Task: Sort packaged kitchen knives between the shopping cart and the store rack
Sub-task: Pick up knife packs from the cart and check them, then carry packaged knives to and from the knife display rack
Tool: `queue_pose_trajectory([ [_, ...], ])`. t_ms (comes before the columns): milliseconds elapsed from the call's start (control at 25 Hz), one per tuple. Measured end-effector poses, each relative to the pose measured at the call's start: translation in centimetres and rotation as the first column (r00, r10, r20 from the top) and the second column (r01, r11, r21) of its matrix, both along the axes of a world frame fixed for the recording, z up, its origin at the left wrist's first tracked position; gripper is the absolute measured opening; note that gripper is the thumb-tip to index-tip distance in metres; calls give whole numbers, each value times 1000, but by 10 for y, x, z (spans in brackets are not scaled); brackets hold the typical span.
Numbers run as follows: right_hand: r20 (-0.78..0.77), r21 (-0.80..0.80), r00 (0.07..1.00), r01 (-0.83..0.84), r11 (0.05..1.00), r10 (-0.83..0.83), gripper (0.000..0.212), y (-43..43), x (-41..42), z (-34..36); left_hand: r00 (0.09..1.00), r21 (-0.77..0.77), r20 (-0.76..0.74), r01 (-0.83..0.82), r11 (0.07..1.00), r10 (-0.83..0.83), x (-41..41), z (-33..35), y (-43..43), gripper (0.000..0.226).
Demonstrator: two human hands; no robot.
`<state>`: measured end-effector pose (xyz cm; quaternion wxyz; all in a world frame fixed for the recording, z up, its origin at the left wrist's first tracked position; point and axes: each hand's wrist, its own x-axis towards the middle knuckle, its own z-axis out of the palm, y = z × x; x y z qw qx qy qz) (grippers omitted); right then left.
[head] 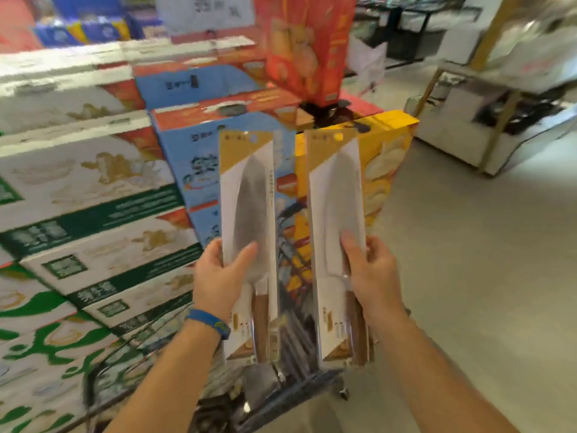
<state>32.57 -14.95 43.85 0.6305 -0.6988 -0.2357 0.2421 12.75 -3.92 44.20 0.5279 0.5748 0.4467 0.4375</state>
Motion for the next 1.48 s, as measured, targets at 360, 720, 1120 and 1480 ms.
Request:
queue_pose_trajectory([
  [360,271,127,803,516,847,-531,57,-137,168,146,857,268,162,440,857,-490,245,152,-57,24],
  [720,378,230,294,889,397,-878,47,-335,121,221,342,311,207,866,393,-917,342,223,-223,33],
  [1120,427,270,-387,917,-293,-818,66,-541,-134,255,-393,421,232,865,-272,-890,235,250,-499,17],
  [1480,354,306,-669,743,-595,-654,47,-673,-346,267,-731,402,198,668,-626,-653,74,262,-701,30],
])
